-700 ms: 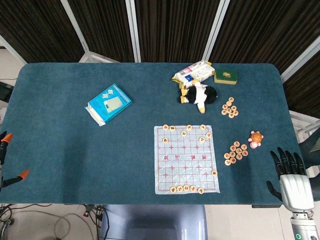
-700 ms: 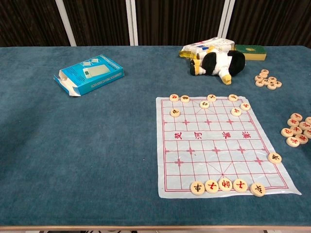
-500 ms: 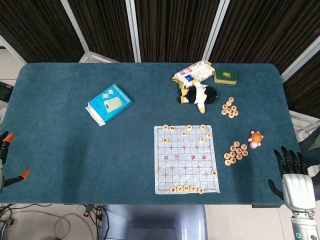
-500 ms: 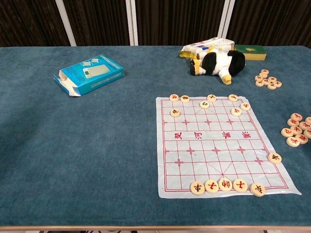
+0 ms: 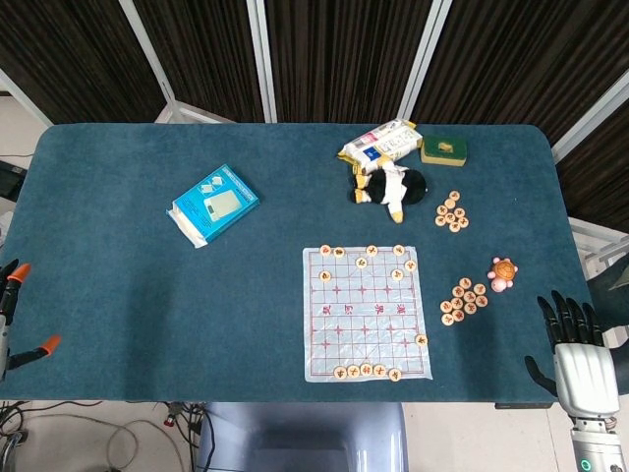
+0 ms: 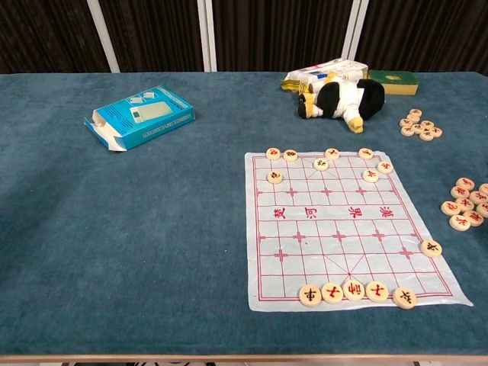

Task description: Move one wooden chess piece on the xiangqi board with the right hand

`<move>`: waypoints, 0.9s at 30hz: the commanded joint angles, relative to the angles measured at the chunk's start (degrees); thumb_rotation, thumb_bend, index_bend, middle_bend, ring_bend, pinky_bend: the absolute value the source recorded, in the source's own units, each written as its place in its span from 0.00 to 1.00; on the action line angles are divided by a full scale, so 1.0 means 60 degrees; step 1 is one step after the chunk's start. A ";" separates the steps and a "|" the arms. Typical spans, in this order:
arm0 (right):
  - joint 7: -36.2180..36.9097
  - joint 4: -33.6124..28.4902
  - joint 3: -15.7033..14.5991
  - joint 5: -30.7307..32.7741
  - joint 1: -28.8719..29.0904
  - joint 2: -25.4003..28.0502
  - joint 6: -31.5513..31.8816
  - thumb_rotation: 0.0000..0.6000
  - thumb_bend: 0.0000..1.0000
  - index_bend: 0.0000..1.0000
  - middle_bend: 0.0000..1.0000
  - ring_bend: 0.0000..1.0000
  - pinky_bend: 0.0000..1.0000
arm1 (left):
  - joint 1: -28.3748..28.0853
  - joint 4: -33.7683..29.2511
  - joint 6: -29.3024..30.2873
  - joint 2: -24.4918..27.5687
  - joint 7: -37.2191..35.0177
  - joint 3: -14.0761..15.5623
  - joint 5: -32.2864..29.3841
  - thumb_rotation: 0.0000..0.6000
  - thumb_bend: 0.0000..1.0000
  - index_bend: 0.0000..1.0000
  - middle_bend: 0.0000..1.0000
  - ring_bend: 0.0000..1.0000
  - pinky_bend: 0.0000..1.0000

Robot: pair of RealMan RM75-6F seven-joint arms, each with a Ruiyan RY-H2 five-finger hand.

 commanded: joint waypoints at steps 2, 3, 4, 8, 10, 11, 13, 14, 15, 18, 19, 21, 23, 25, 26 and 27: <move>-0.0056 -0.0159 -0.0029 0.0090 0.0008 0.0009 -0.0136 1.00 0.34 0.01 0.00 0.00 0.00 | 0.0007 -0.0001 -0.0012 0.0013 -0.0004 -0.0012 -0.0045 1.00 0.01 0.00 0.00 0.00 0.04; 0.0018 -0.0232 -0.0047 0.0104 0.0026 0.0038 -0.0208 1.00 0.34 0.01 0.00 0.00 0.00 | 0.0003 -0.0003 -0.0027 0.0012 0.0006 -0.0010 -0.0054 1.00 0.01 0.00 0.00 0.00 0.04; 0.0147 -0.0342 -0.0068 0.0129 0.0060 0.0091 -0.0326 1.00 0.34 0.01 0.00 0.00 0.00 | -0.0003 -0.0002 -0.0045 0.0006 0.0028 -0.0004 -0.0056 1.00 0.01 0.00 0.00 0.00 0.04; 0.0955 -0.0907 0.0138 0.0642 0.0640 0.0577 -0.1528 1.00 0.34 0.01 0.00 0.00 0.00 | -0.0061 0.0035 -0.0163 -0.0069 0.0170 0.0038 -0.0027 1.00 0.01 0.00 0.00 0.00 0.04; 0.1182 -0.1295 0.0413 0.1166 0.1138 0.1011 -0.2443 1.00 0.34 0.01 0.00 0.00 0.00 | -0.0078 0.0035 -0.0207 -0.0089 0.0214 0.0056 -0.0021 1.00 0.01 0.00 0.00 0.00 0.04; 0.1230 -0.1495 0.0622 0.1499 0.1458 0.1204 -0.2951 1.00 0.34 0.01 0.00 0.00 0.00 | -0.0079 0.0026 -0.0202 -0.0099 0.0227 0.0051 -0.0026 1.00 0.01 0.00 0.00 0.00 0.04; 0.1069 -0.1795 0.1001 0.2172 0.2025 0.1493 -0.3776 1.00 0.34 0.01 0.00 0.00 0.00 | -0.0067 0.0008 -0.0155 -0.0119 0.0252 0.0037 -0.0025 1.00 0.01 0.00 0.00 0.00 0.04; 0.0877 -0.1904 0.1204 0.2486 0.2339 0.1575 -0.4139 1.00 0.34 0.01 0.00 0.00 0.00 | -0.0055 0.0000 -0.0122 -0.0126 0.0267 0.0038 -0.0008 1.00 0.01 0.00 0.00 0.00 0.04; 0.0644 -0.2002 0.1384 0.2827 0.2629 0.1622 -0.4452 1.00 0.34 0.02 0.00 0.00 0.00 | -0.0045 -0.0005 -0.0096 -0.0132 0.0282 0.0046 0.0013 1.00 0.01 0.00 0.00 0.00 0.04; -0.0254 -0.2222 0.1901 0.3859 0.3485 0.1457 -0.5017 1.00 0.34 0.04 0.00 0.00 0.00 | -0.0030 -0.0013 -0.0062 -0.0156 0.0348 0.0066 0.0054 1.00 0.01 0.00 0.00 0.00 0.04; -0.0602 -0.2261 0.2044 0.4227 0.3776 0.1324 -0.5139 1.00 0.34 0.05 0.00 0.00 0.00 | -0.0033 -0.0009 -0.0067 -0.0165 0.0366 0.0067 0.0054 1.00 0.01 0.00 0.00 0.00 0.04; -0.1180 -0.2273 0.2249 0.4943 0.4247 0.1032 -0.5264 1.00 0.34 0.06 0.00 0.00 0.00 | -0.0048 -0.0001 -0.0105 -0.0174 0.0383 0.0068 0.0035 1.00 0.01 0.00 0.00 0.00 0.04; -0.1833 -0.2263 0.2458 0.5867 0.4839 0.0592 -0.5353 1.00 0.34 0.07 0.00 0.00 0.00 | -0.0065 0.0003 -0.0151 -0.0172 0.0372 0.0053 -0.0012 1.00 0.01 0.00 0.00 0.00 0.04; -0.2500 -0.2183 0.2601 0.6796 0.5433 0.0083 -0.5304 1.00 0.34 0.07 0.00 0.00 0.00 | -0.0074 0.0012 -0.0172 -0.0161 0.0345 0.0032 -0.0058 1.00 0.01 0.00 0.00 0.00 0.04; -0.2831 -0.2141 0.2630 0.7193 0.5694 -0.0168 -0.5207 1.00 0.34 0.07 0.00 0.00 0.00 | -0.0077 0.0016 -0.0179 -0.0154 0.0323 0.0021 -0.0074 1.00 0.01 0.00 0.00 0.00 0.04; -0.3165 -0.2056 0.2666 0.7595 0.5996 -0.0469 -0.5130 1.00 0.34 0.08 0.00 0.00 0.00 | -0.0081 0.0021 -0.0185 -0.0151 0.0305 0.0007 -0.0097 1.00 0.01 0.00 0.00 0.00 0.04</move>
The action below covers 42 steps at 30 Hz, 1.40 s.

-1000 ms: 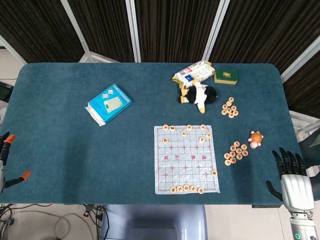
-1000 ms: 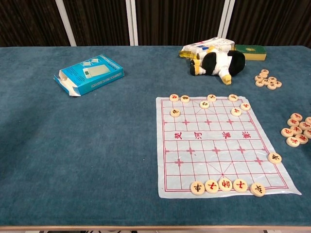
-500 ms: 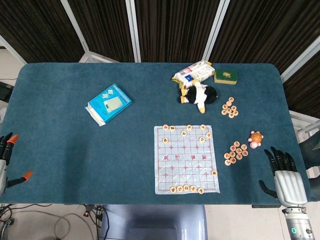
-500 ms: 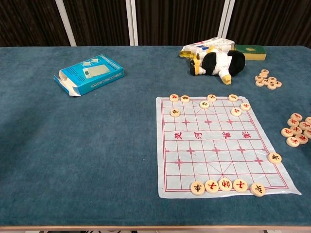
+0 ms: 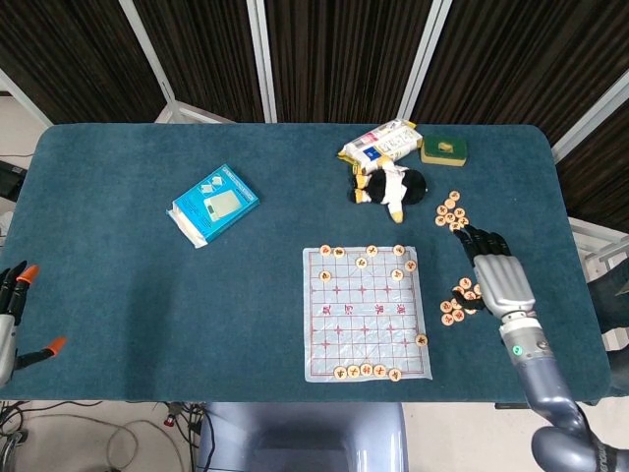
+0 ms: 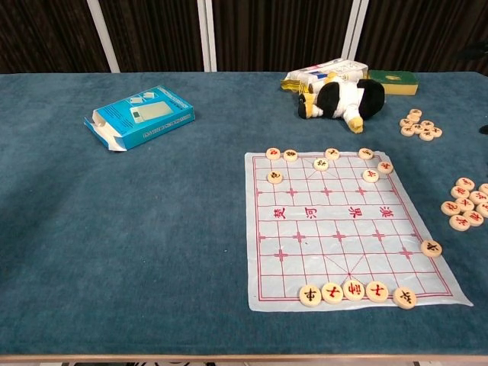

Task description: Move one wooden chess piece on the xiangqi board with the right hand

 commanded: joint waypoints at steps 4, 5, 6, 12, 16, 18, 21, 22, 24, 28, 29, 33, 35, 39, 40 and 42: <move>-0.2461 0.0700 0.0705 0.3604 0.2434 -0.2442 0.0258 1.00 0.34 0.11 0.00 0.00 0.00 | -0.0036 0.0033 -0.0108 0.0017 -0.0055 -0.0037 -0.0126 1.00 0.01 0.00 0.00 0.00 0.04; -0.2665 0.0936 0.0784 0.4082 0.2730 -0.2763 0.0318 1.00 0.34 0.11 0.00 0.00 0.00 | -0.0042 0.0030 -0.0132 0.0028 -0.0071 -0.0033 -0.0133 1.00 0.01 0.00 0.00 0.00 0.04; -0.2874 0.1192 0.0844 0.4487 0.3010 -0.3060 0.0397 1.00 0.34 0.12 0.00 0.00 0.00 | -0.0048 0.0032 -0.0139 0.0036 -0.0086 -0.0035 -0.0131 1.00 0.01 0.00 0.00 0.00 0.04; -0.3603 0.3156 0.1151 0.5495 0.4406 -0.4899 0.0831 1.00 0.34 0.16 0.00 0.00 0.00 | -0.0045 0.0048 -0.0158 0.0099 -0.0225 -0.0078 -0.0224 1.00 0.01 0.00 0.00 0.00 0.04; -0.3810 0.4420 0.1438 0.5742 0.5157 -0.5937 0.0900 1.00 0.34 0.19 0.00 0.00 0.00 | -0.0058 0.0059 -0.0192 0.0117 -0.0259 -0.0100 -0.0280 1.00 0.01 0.00 0.00 0.00 0.04; -0.3901 0.5059 0.1582 0.5882 0.5483 -0.6396 0.0872 1.00 0.34 0.20 0.00 0.00 0.00 | -0.0065 0.0062 -0.0217 0.0122 -0.0264 -0.0100 -0.0299 1.00 0.01 0.00 0.00 0.00 0.04; -0.3976 0.5994 0.1783 0.6038 0.5897 -0.7008 0.0746 1.00 0.34 0.22 0.00 0.00 0.00 | -0.0067 0.0063 -0.0226 0.0137 -0.0280 -0.0106 -0.0318 1.00 0.01 0.00 0.00 0.00 0.04; -0.3984 0.6280 0.1832 0.6077 0.6005 -0.7190 0.0678 1.00 0.34 0.22 0.00 0.00 0.00 | -0.0065 0.0062 -0.0218 0.0144 -0.0294 -0.0110 -0.0320 1.00 0.01 0.00 0.00 0.00 0.04; -0.3993 0.6716 0.1905 0.6152 0.6147 -0.7458 0.0552 1.00 0.34 0.22 0.00 0.00 0.00 | -0.0057 0.0065 -0.0198 0.0156 -0.0321 -0.0124 -0.0333 1.00 0.01 0.00 0.00 0.00 0.04; -0.3952 0.7639 0.2073 0.6228 0.6430 -0.7996 0.0196 1.00 0.34 0.24 0.00 0.00 0.00 | -0.0052 0.0082 -0.0200 0.0180 -0.0366 -0.0158 -0.0406 1.00 0.01 0.00 0.00 0.00 0.04; -0.3943 0.7891 0.2088 0.6185 0.6510 -0.8132 0.0119 1.00 0.34 0.25 0.00 0.00 0.00 | -0.0054 0.0082 -0.0207 0.0183 -0.0374 -0.0165 -0.0423 1.00 0.01 0.00 0.00 0.00 0.04; -0.3981 0.8666 0.2159 0.6101 0.6751 -0.8539 -0.0168 1.00 0.34 0.25 0.00 0.00 0.00 | -0.0068 0.0094 -0.0224 0.0187 -0.0400 -0.0186 -0.0453 1.00 0.01 0.00 0.00 0.00 0.04; -0.3981 0.9031 0.2243 0.6101 0.6846 -0.8729 -0.0292 1.00 0.35 0.25 0.00 0.00 0.00 | -0.0081 0.0108 -0.0256 0.0180 -0.0391 -0.0189 -0.0479 1.00 0.01 0.00 0.00 0.00 0.04; -0.3999 0.9822 0.2438 0.6164 0.7006 -0.9095 -0.0548 1.00 0.34 0.29 0.00 0.00 0.00 | -0.0113 0.0120 -0.0331 0.0174 -0.0382 -0.0190 -0.0517 1.00 0.01 0.00 0.00 0.00 0.04; -0.3974 0.9989 0.2481 0.6150 0.7031 -0.9170 -0.0623 1.00 0.34 0.30 0.00 0.00 0.00 | -0.0117 0.0118 -0.0341 0.0177 -0.0394 -0.0191 -0.0521 1.00 0.01 0.00 0.00 0.00 0.04; -0.3943 1.0267 0.2554 0.6119 0.7064 -0.9286 -0.0769 1.00 0.35 0.32 0.00 0.00 0.00 | -0.0122 0.0119 -0.0351 0.0189 -0.0423 -0.0195 -0.0528 1.00 0.01 0.00 0.00 0.00 0.04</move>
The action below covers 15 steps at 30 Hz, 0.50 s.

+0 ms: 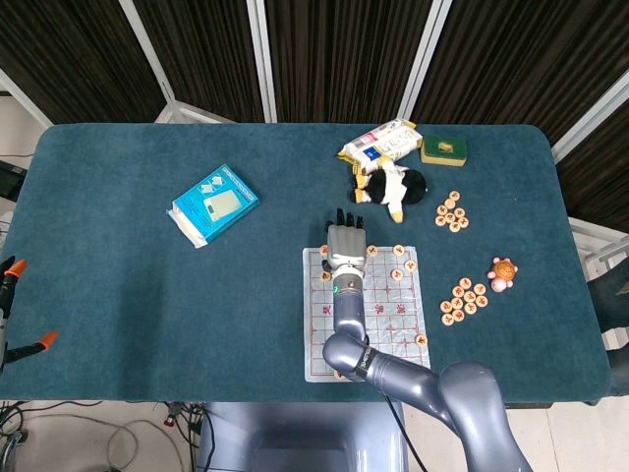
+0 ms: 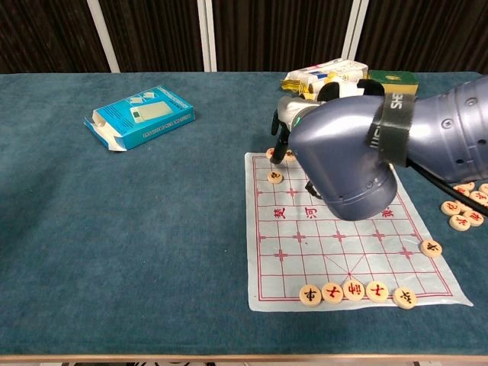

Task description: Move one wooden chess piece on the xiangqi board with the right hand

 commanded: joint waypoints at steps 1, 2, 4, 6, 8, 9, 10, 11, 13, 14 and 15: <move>0.0039 0.0553 0.0185 -0.0055 0.0132 -0.0302 -0.0305 1.00 0.34 0.32 0.00 0.00 0.00 | -0.0003 0.0002 -0.0005 0.0014 -0.0032 -0.0008 -0.0013 1.00 0.01 0.00 0.00 0.00 0.04; 0.0030 0.0666 0.0203 -0.0086 0.0147 -0.0350 -0.0339 1.00 0.34 0.33 0.00 0.00 0.00 | -0.0003 0.0004 -0.0008 0.0020 -0.0051 -0.0015 -0.0026 1.00 0.01 0.00 0.00 0.00 0.04; 0.0037 0.0852 0.0272 -0.0136 0.0179 -0.0436 -0.0392 1.00 0.35 0.34 0.00 0.00 0.00 | -0.0005 0.0005 -0.0022 0.0035 -0.0077 -0.0021 -0.0048 1.00 0.01 0.00 0.00 0.00 0.04; 0.0050 0.1009 0.0338 -0.0181 0.0196 -0.0513 -0.0456 1.00 0.35 0.35 0.00 0.00 0.00 | -0.0012 0.0006 -0.0038 0.0045 -0.0104 -0.0029 -0.0065 1.00 0.01 0.00 0.00 0.00 0.04; 0.0055 0.1153 0.0396 -0.0225 0.0208 -0.0586 -0.0512 1.00 0.34 0.36 0.00 0.00 0.00 | -0.0016 0.0009 -0.0051 0.0054 -0.0120 -0.0035 -0.0085 1.00 0.01 0.00 0.00 0.00 0.04; 0.0068 0.1219 0.0435 -0.0246 0.0218 -0.0622 -0.0534 1.00 0.34 0.37 0.00 0.00 0.00 | -0.0017 0.0007 -0.0055 0.0058 -0.0127 -0.0037 -0.0092 1.00 0.01 0.00 0.00 0.00 0.04; 0.0081 0.1282 0.0475 -0.0265 0.0227 -0.0655 -0.0558 1.00 0.34 0.38 0.00 0.00 0.00 | -0.0017 0.0004 -0.0058 0.0064 -0.0135 -0.0037 -0.0094 1.00 0.01 0.00 0.00 0.00 0.04; 0.0098 0.1340 0.0518 -0.0289 0.0241 -0.0683 -0.0582 1.00 0.34 0.38 0.00 0.00 0.00 | -0.0017 0.0003 -0.0058 0.0070 -0.0144 -0.0039 -0.0098 1.00 0.01 0.00 0.00 0.00 0.04; 0.0127 0.1442 0.0577 -0.0362 0.0265 -0.0733 -0.0623 1.00 0.34 0.40 0.00 0.00 0.00 | -0.0015 0.0003 -0.0053 0.0075 -0.0155 -0.0042 -0.0103 1.00 0.01 0.00 0.00 0.00 0.04; 0.0149 0.1485 0.0601 -0.0409 0.0275 -0.0755 -0.0637 1.00 0.34 0.40 0.00 0.00 0.00 | -0.0014 0.0004 -0.0052 0.0078 -0.0157 -0.0045 -0.0113 1.00 0.01 0.00 0.00 0.00 0.04; 0.0170 0.1521 0.0627 -0.0448 0.0281 -0.0776 -0.0652 1.00 0.34 0.40 0.00 0.00 0.00 | -0.0015 0.0003 -0.0055 0.0080 -0.0158 -0.0048 -0.0120 1.00 0.01 0.00 0.00 0.00 0.04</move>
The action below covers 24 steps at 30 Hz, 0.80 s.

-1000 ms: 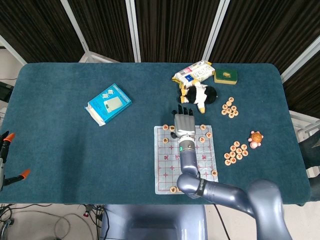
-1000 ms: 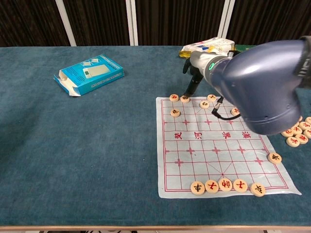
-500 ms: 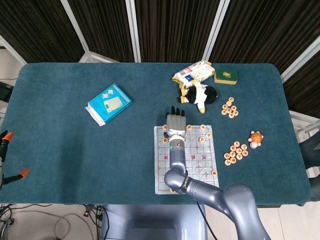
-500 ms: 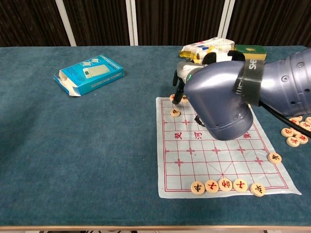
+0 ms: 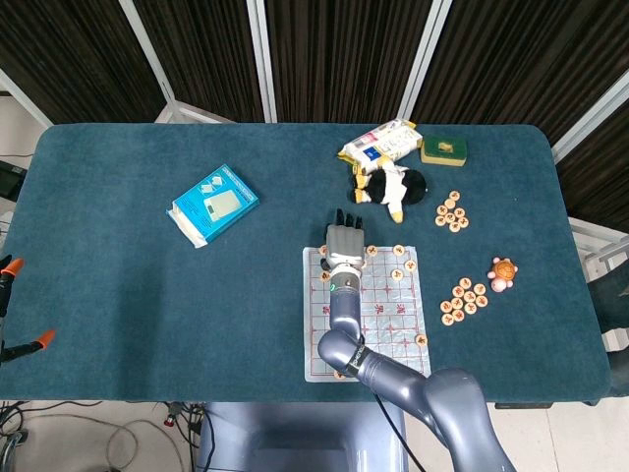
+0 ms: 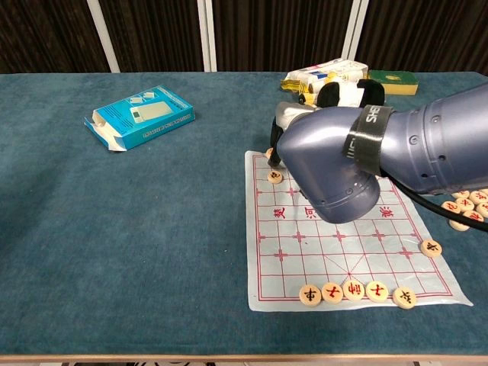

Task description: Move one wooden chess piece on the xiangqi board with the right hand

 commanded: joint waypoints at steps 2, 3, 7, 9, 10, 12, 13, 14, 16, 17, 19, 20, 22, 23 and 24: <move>0.0059 0.0129 0.0107 -0.0128 0.0025 -0.0081 -0.0071 1.00 0.34 0.41 0.00 0.00 0.00 | -0.0003 -0.0001 -0.0006 0.0002 0.0001 -0.0007 -0.0019 1.00 0.01 0.00 0.00 0.00 0.04; 0.0059 0.0157 0.0135 -0.0147 0.0027 -0.0095 -0.0086 1.00 0.34 0.41 0.00 0.00 0.00 | -0.0005 0.0000 -0.0009 0.0000 0.0007 -0.0007 -0.0022 1.00 0.01 0.00 0.00 0.00 0.04; 0.0059 0.0240 0.0224 -0.0240 0.0031 -0.0134 -0.0142 1.00 0.34 0.42 0.00 0.00 0.00 | -0.0013 -0.0004 -0.0029 -0.0008 0.0035 0.0004 -0.0026 1.00 0.01 0.00 0.00 0.00 0.04; 0.0051 0.0260 0.0279 -0.0271 0.0038 -0.0142 -0.0153 1.00 0.35 0.42 0.00 0.00 0.00 | -0.0014 -0.0010 -0.0024 -0.0010 0.0050 0.0001 -0.0031 1.00 0.01 0.00 0.00 0.00 0.04; 0.0038 0.0269 0.0302 -0.0285 0.0040 -0.0144 -0.0157 1.00 0.35 0.43 0.00 0.00 0.00 | -0.0014 -0.0012 -0.0021 -0.0012 0.0056 -0.0001 -0.0034 1.00 0.01 0.00 0.00 0.00 0.04; -0.0009 0.0285 0.0338 -0.0312 0.0044 -0.0147 -0.0142 1.00 0.35 0.44 0.00 0.00 0.00 | -0.0011 -0.0016 -0.0018 -0.0012 0.0061 -0.0001 -0.0041 1.00 0.01 0.00 0.00 0.00 0.04; -0.0028 0.0286 0.0364 -0.0314 0.0045 -0.0147 -0.0139 1.00 0.34 0.44 0.00 0.00 0.00 | -0.0012 -0.0015 -0.0021 -0.0012 0.0062 -0.0001 -0.0046 1.00 0.01 0.00 0.00 0.00 0.04; -0.0038 0.0282 0.0403 -0.0311 0.0050 -0.0140 -0.0140 1.00 0.34 0.45 0.00 0.00 0.00 | -0.0014 -0.0018 -0.0028 -0.0011 0.0068 -0.0001 -0.0052 1.00 0.01 0.00 0.00 0.00 0.04; -0.0048 0.0272 0.0462 -0.0320 0.0048 -0.0128 -0.0138 1.00 0.34 0.45 0.00 0.00 0.00 | -0.0016 -0.0025 -0.0035 -0.0011 0.0079 0.0003 -0.0058 1.00 0.01 0.00 0.00 0.00 0.04; -0.0085 0.0278 0.0469 -0.0322 0.0039 -0.0123 -0.0136 1.00 0.34 0.45 0.00 0.00 0.00 | -0.0017 -0.0027 -0.0037 -0.0011 0.0082 0.0001 -0.0063 1.00 0.01 0.00 0.00 0.00 0.04; -0.0155 0.0286 0.0493 -0.0315 0.0025 -0.0120 -0.0129 1.00 0.34 0.45 0.00 0.00 0.00 | -0.0018 -0.0029 -0.0037 -0.0013 0.0088 -0.0002 -0.0072 1.00 0.01 0.00 0.00 0.00 0.04; -0.0176 0.0283 0.0513 -0.0306 0.0015 -0.0119 -0.0125 1.00 0.34 0.45 0.00 0.00 0.00 | -0.0017 -0.0035 -0.0039 -0.0012 0.0094 0.0000 -0.0077 1.00 0.01 0.00 0.00 0.00 0.04; -0.0232 0.0278 0.0533 -0.0300 -0.0001 -0.0115 -0.0130 1.00 0.34 0.45 0.00 0.00 0.00 | -0.0017 -0.0044 -0.0043 -0.0010 0.0108 -0.0001 -0.0089 1.00 0.01 0.00 0.00 0.00 0.04; -0.0270 0.0284 0.0531 -0.0302 -0.0011 -0.0117 -0.0130 1.00 0.34 0.45 0.00 0.00 0.00 | -0.0018 -0.0049 -0.0043 -0.0010 0.0115 -0.0001 -0.0091 1.00 0.01 0.00 0.00 0.00 0.04; -0.0296 0.0285 0.0540 -0.0296 -0.0019 -0.0120 -0.0134 1.00 0.35 0.45 0.00 0.00 0.00 | -0.0018 -0.0054 -0.0044 -0.0010 0.0123 -0.0001 -0.0094 1.00 0.01 0.00 0.00 0.00 0.04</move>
